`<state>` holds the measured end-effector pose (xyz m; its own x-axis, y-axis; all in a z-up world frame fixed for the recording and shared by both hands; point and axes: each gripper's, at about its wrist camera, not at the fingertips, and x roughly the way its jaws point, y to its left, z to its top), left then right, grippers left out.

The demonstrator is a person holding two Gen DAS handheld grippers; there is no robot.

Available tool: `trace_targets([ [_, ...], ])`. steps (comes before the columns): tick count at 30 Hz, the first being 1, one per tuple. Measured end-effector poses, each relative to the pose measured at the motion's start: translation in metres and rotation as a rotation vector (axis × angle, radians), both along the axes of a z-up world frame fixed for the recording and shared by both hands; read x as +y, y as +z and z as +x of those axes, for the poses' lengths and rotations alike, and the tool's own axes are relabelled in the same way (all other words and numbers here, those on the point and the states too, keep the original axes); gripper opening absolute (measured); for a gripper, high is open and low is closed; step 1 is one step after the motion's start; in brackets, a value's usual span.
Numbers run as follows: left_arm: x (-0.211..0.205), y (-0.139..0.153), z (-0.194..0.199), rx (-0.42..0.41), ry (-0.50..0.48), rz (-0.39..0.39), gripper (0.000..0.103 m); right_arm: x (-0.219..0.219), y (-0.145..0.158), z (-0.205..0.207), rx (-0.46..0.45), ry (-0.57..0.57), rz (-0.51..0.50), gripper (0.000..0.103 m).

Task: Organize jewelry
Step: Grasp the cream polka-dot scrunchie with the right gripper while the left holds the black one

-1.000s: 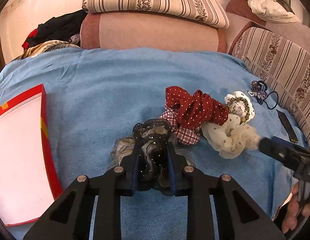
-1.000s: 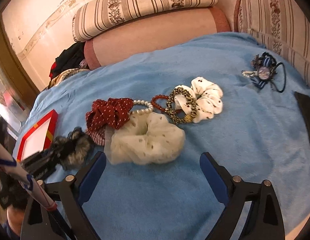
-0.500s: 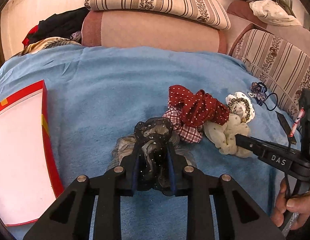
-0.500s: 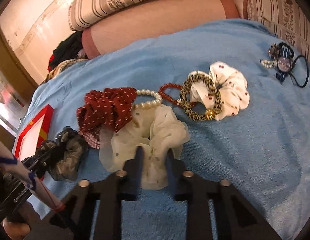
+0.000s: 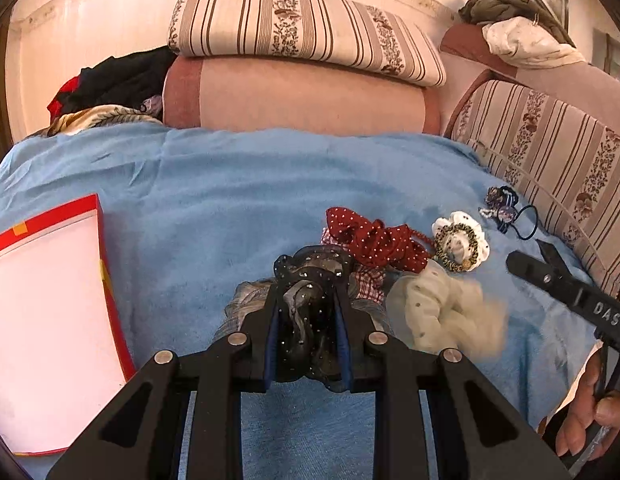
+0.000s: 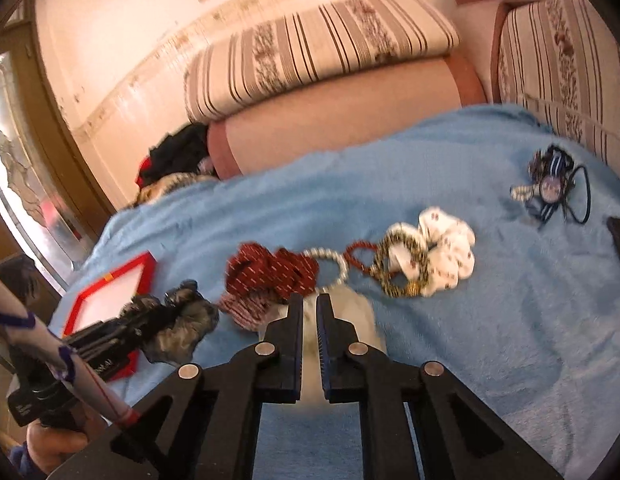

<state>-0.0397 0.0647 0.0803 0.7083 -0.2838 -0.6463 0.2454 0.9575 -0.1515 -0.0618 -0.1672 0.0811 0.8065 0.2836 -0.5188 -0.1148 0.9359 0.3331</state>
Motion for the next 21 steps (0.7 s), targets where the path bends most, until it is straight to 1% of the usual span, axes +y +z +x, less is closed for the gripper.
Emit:
trace_targets([
  [3, 0.002, 0.003, -0.001, -0.006, 0.003, -0.004, 0.023, 0.002, 0.006, -0.004, -0.028, 0.008, -0.007, 0.008],
  [5, 0.002, 0.002, -0.001, -0.005, 0.007, 0.001, 0.023, 0.005, 0.005, -0.001, 0.004, 0.002, -0.032, 0.008],
  [6, 0.002, 0.002, -0.001, -0.002, 0.007, 0.001, 0.023, 0.002, 0.002, -0.001, 0.023, -0.015, -0.041, 0.012],
  [7, 0.002, 0.001, -0.001, 0.000, 0.006, 0.002, 0.023, 0.001, -0.003, 0.002, 0.053, -0.025, -0.049, 0.032],
  [8, 0.002, 0.001, -0.001, 0.001, 0.008, 0.004, 0.023, -0.001, -0.009, 0.008, 0.105, -0.031, -0.050, 0.047],
  [9, 0.002, 0.001, -0.002, 0.001, 0.008, 0.005, 0.023, -0.004, -0.015, 0.010, 0.135, -0.045, -0.043, 0.071],
  [10, 0.002, 0.001, -0.002, 0.002, 0.007, 0.006, 0.023, -0.006, -0.021, 0.013, 0.163, -0.056, -0.038, 0.074],
  [11, 0.002, 0.001, -0.002, 0.004, 0.006, 0.006, 0.023, -0.006, -0.027, 0.016, 0.194, -0.053, -0.039, 0.074],
  [13, 0.003, 0.000, -0.001, 0.008, 0.006, 0.006, 0.023, -0.004, -0.035, 0.020, 0.222, -0.050, -0.063, 0.073],
  [14, 0.002, -0.001, -0.001, 0.011, 0.005, 0.005, 0.023, -0.001, -0.038, 0.023, 0.234, -0.050, -0.083, 0.072],
  [15, 0.002, -0.001, -0.001, 0.013, 0.004, 0.006, 0.023, 0.002, -0.043, 0.026, 0.251, -0.043, -0.093, 0.068],
  [17, 0.001, -0.002, 0.000, 0.013, 0.003, 0.011, 0.023, 0.008, -0.053, 0.030, 0.295, -0.017, -0.086, 0.066],
  [19, 0.002, -0.001, 0.000, 0.012, 0.006, 0.011, 0.023, 0.015, -0.056, 0.031, 0.300, 0.008, -0.080, 0.067],
  [21, 0.003, -0.002, 0.000, 0.015, 0.008, 0.008, 0.023, 0.026, -0.057, 0.032, 0.290, 0.033, -0.133, 0.072],
])
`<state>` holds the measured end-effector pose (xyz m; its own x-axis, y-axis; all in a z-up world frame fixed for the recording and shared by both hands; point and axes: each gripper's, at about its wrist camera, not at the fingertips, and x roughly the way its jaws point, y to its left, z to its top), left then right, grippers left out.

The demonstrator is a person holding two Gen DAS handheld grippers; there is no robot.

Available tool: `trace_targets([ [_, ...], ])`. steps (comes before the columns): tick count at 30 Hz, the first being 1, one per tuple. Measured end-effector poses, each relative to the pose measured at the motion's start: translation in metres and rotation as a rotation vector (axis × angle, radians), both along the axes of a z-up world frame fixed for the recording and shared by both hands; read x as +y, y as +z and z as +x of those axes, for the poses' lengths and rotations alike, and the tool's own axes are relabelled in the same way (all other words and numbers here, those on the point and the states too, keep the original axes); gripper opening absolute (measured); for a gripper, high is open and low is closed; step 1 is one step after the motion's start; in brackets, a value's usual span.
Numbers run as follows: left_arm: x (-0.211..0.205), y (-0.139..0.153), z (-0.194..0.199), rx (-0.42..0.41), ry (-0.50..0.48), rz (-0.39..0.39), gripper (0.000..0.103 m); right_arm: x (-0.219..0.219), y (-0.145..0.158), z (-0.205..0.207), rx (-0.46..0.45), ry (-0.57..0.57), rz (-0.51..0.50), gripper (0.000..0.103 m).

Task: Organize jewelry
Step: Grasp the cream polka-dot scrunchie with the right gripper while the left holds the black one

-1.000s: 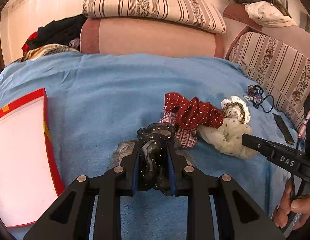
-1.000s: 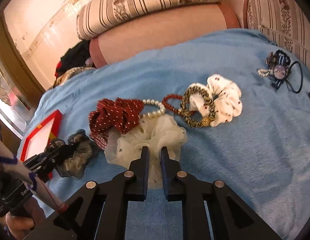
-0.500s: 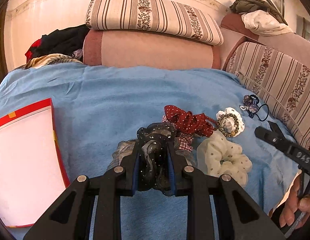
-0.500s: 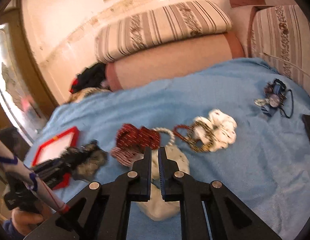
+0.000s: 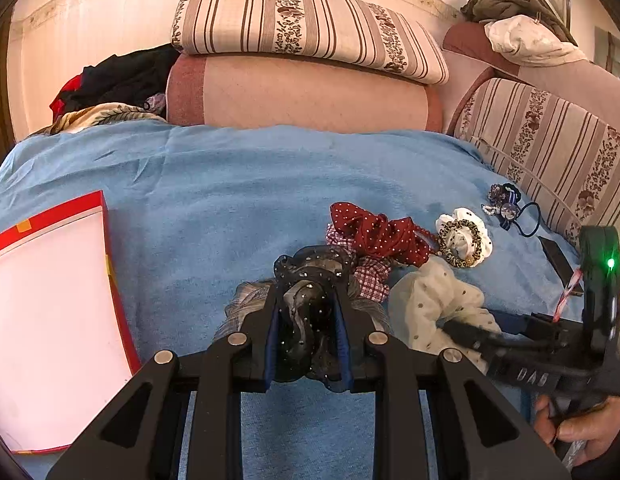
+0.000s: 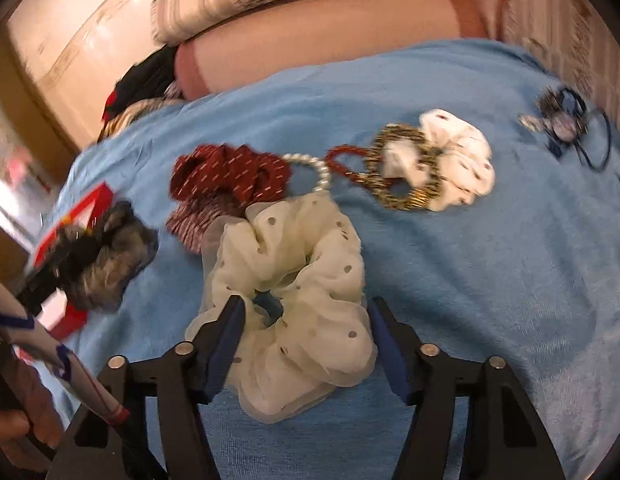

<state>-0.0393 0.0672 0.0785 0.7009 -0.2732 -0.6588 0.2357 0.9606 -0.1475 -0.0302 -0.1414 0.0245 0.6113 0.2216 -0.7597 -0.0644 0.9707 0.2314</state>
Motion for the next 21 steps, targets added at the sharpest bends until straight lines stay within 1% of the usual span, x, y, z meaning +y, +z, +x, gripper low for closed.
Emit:
trace_targets([
  [2, 0.000, -0.001, 0.000, 0.004, 0.002, 0.002, 0.023, 0.008, -0.004, 0.001, -0.004, 0.014, -0.045, 0.073],
  [5, 0.000, -0.003, 0.001, 0.011, 0.001, 0.004, 0.023, 0.016, -0.014, 0.005, 0.018, 0.030, -0.104, 0.073],
  [6, 0.000, -0.004, 0.000, 0.011, 0.001, 0.005, 0.023, 0.018, -0.014, 0.005, 0.007, 0.035, -0.111, 0.070],
  [7, 0.000, -0.003, 0.000, 0.011, 0.000, 0.006, 0.023, 0.020, -0.013, 0.005, -0.001, 0.046, -0.112, 0.050],
  [10, 0.000, -0.004, 0.000, 0.009, 0.004, 0.004, 0.023, 0.023, -0.010, 0.003, -0.015, 0.076, -0.114, 0.019],
  [13, 0.000, -0.003, 0.000, 0.006, 0.004, 0.006, 0.023, 0.018, -0.006, 0.002, -0.022, 0.079, -0.063, 0.013],
  [16, 0.000, -0.001, -0.002, -0.006, 0.001, 0.006, 0.023, 0.005, 0.002, -0.006, -0.055, 0.064, 0.003, 0.012],
  [21, 0.000, 0.004, -0.005, -0.029, 0.001, 0.006, 0.023, -0.003, 0.027, -0.023, -0.173, 0.054, 0.089, 0.012],
])
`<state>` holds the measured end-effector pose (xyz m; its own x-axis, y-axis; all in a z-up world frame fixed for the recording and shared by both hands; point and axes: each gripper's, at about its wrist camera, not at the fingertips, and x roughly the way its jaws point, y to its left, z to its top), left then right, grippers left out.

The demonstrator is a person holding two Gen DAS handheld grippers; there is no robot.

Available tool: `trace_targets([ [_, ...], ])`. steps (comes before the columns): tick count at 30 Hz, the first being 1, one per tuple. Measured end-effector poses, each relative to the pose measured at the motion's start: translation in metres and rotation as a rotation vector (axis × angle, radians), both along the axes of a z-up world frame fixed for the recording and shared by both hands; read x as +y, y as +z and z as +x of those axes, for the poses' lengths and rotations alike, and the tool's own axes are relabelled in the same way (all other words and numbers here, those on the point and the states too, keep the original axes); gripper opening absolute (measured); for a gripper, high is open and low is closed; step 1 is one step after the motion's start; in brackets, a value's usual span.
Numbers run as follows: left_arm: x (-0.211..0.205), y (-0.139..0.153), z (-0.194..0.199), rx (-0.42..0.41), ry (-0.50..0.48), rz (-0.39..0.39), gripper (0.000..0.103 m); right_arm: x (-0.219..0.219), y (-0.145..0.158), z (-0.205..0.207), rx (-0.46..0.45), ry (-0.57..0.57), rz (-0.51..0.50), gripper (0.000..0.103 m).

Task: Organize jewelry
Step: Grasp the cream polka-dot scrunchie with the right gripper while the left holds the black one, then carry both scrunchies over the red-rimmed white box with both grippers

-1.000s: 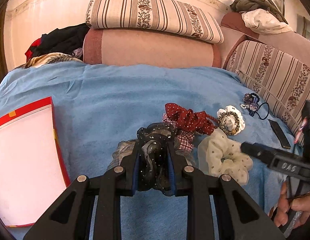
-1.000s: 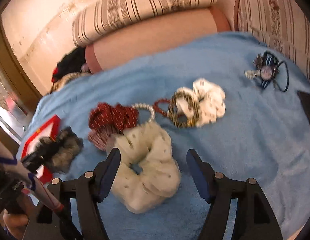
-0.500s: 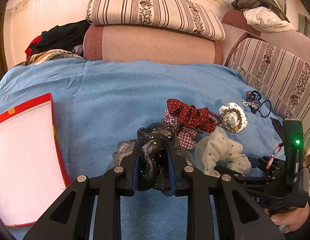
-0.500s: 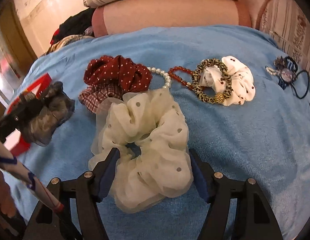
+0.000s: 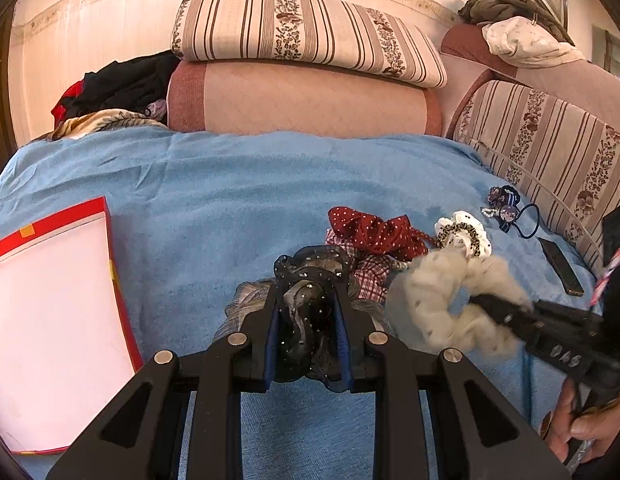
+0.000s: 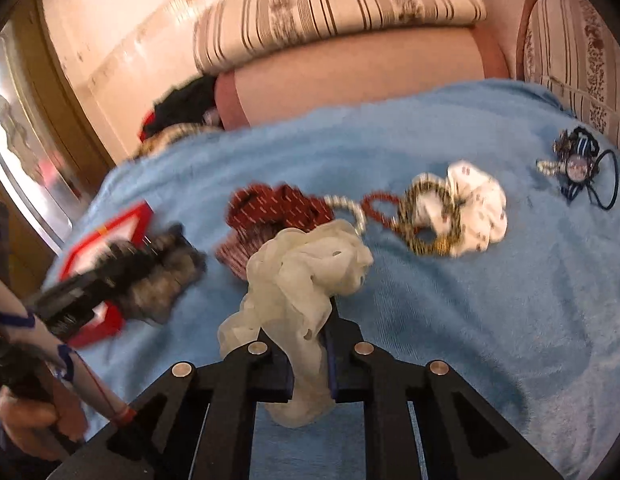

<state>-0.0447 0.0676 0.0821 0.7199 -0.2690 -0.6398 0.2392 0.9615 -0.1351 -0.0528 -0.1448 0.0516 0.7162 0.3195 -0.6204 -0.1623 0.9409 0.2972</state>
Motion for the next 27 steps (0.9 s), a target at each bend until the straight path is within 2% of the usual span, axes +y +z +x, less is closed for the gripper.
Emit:
trace_targets([
  [8, 0.006, 0.007, -0.004, -0.026, 0.008, 0.000, 0.023, 0.002, 0.030, -0.024, -0.163, 0.002, 0.034, 0.012],
  [12, 0.008, 0.009, -0.007, -0.035, 0.013, 0.004, 0.023, 0.023, 0.028, -0.023, -0.158, 0.035, -0.014, 0.012],
  [19, 0.022, 0.016, -0.010, -0.056, 0.050, 0.001, 0.023, 0.065, 0.032, -0.036, -0.223, 0.113, -0.149, 0.012],
  [23, 0.029, 0.016, -0.011, -0.055, 0.064, 0.001, 0.023, 0.065, 0.030, -0.036, -0.220, 0.117, -0.159, 0.012],
  [27, 0.034, 0.018, -0.015, -0.067, 0.075, 0.004, 0.023, 0.053, 0.033, -0.032, -0.213, 0.090, -0.114, 0.013],
])
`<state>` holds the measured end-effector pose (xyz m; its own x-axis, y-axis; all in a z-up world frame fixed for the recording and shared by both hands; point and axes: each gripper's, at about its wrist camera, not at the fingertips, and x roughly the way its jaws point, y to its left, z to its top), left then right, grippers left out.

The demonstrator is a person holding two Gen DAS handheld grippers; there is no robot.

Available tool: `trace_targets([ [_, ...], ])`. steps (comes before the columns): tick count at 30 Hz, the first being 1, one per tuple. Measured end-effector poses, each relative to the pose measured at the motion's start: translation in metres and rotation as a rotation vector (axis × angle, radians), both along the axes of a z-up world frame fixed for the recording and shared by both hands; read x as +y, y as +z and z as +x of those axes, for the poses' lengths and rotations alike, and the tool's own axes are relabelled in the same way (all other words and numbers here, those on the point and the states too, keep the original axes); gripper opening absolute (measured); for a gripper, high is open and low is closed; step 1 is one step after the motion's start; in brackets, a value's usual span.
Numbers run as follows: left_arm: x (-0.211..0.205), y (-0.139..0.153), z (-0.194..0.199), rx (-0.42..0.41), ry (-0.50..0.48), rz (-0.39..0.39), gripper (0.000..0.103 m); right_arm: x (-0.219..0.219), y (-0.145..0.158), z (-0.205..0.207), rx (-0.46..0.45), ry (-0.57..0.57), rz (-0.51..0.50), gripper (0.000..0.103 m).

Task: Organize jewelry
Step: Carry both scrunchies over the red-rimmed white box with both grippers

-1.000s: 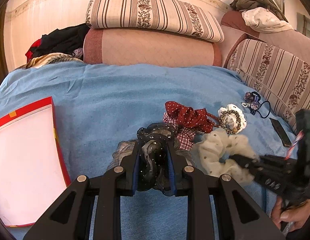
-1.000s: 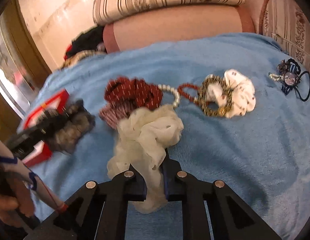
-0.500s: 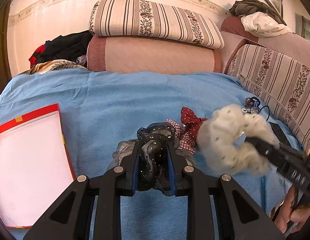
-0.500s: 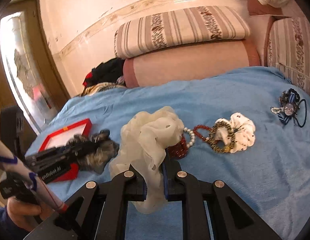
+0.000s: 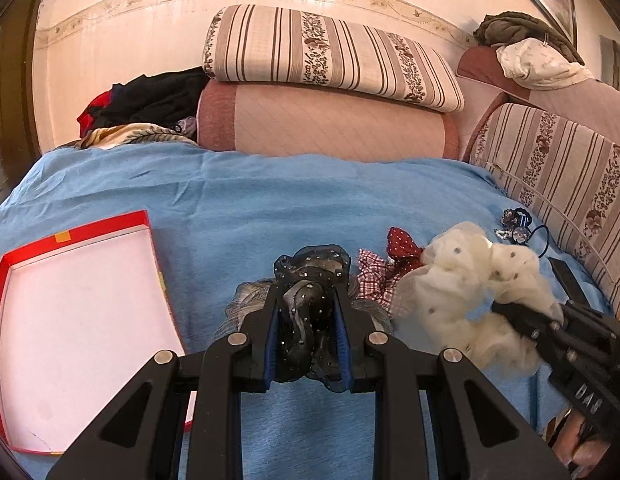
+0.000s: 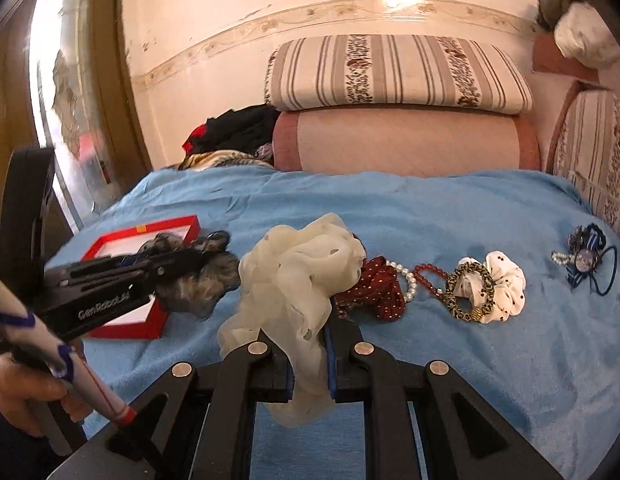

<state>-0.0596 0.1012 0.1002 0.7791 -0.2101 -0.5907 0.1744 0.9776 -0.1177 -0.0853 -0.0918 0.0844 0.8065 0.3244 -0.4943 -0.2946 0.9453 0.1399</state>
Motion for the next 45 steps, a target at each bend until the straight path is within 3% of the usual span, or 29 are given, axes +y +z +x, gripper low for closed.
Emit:
trace_targets([
  [13, 0.019, 0.006, -0.002, -0.006, 0.046, -0.004, 0.023, -0.003, 0.002, 0.001, 0.023, -0.014, 0.053, 0.013],
  [23, 0.055, 0.013, -0.011, -0.027, 0.111, 0.003, 0.024, 0.030, 0.007, 0.005, 0.036, 0.026, 0.041, 0.013],
  [37, 0.131, 0.027, -0.020, -0.069, 0.411, 0.095, 0.025, 0.110, 0.034, 0.027, 0.033, 0.163, 0.014, 0.013],
  [45, 0.159, 0.031, -0.018, -0.080, 0.490, 0.116, 0.025, 0.148, 0.040, 0.041, 0.048, 0.222, 0.006, 0.013],
])
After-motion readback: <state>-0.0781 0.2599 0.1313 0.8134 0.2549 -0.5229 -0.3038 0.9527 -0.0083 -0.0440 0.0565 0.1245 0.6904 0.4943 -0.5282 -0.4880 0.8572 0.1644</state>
